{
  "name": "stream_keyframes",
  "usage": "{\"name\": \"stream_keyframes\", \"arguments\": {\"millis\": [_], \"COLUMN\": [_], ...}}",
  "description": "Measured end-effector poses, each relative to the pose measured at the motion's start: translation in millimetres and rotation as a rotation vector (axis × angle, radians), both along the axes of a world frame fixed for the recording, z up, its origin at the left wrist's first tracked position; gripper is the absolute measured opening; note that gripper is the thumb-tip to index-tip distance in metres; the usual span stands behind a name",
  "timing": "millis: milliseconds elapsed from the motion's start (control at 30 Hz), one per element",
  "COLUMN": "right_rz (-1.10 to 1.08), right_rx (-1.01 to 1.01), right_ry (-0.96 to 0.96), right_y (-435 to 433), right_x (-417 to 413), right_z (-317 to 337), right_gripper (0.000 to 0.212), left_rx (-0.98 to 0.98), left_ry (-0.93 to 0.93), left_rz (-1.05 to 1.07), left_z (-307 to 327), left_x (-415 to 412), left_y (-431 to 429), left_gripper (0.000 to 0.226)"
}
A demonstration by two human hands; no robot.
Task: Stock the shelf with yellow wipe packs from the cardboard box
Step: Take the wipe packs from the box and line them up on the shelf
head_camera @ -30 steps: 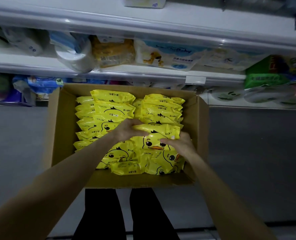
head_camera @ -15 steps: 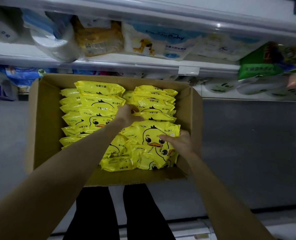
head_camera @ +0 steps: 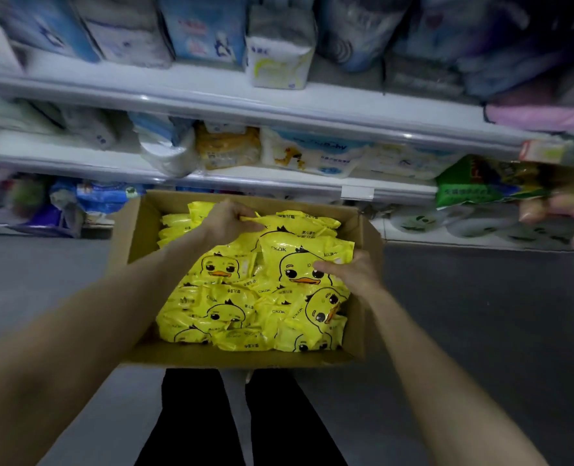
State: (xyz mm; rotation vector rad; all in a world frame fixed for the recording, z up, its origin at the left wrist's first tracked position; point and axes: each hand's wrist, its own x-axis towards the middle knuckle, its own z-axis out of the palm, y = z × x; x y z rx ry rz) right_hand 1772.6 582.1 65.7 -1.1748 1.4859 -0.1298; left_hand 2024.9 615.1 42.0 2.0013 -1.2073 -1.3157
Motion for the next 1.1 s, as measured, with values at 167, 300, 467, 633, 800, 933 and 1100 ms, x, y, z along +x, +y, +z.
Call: {"name": "stream_keyframes", "arguments": {"millis": [167,300,467,633,800,933,1100], "right_rz": [0.095,0.145,0.229,0.268,0.269,0.261,0.211], "right_rx": [-0.122,-0.241,-0.385,-0.541,-0.638,-0.677,-0.722], "right_ry": [-0.027,-0.155,-0.265,-0.355,-0.435,-0.471,-0.509], "right_y": [-13.6,-30.5,-40.2,-46.7,-57.8,-67.4,-77.6], "right_x": [30.6,57.7,96.7,124.6,145.9,159.5,178.4], "right_z": [53.0,99.4,187.2,250.6,294.3,319.8,337.6], "right_gripper": [0.090,0.112,0.032,0.018,0.022,0.019,0.029], "left_rx": [-0.171,-0.289,-0.445,-0.574,-0.648,-0.672,-0.713], "left_ry": [-0.079,-0.118,-0.220,-0.225,-0.257,-0.274,-0.341], "left_rz": [0.029,0.084,0.189,0.183,0.226,0.241,0.264], "left_z": [95.1,171.0,251.3,328.6,390.2,419.9,435.7], "left_x": [39.5,67.7,103.9,124.7,140.6,151.7,165.9], "left_y": [6.6,15.8,26.0,33.1,29.6,19.8,-3.4], "left_gripper": [0.011,0.006,0.022,0.023,0.011,0.015,0.022]}}
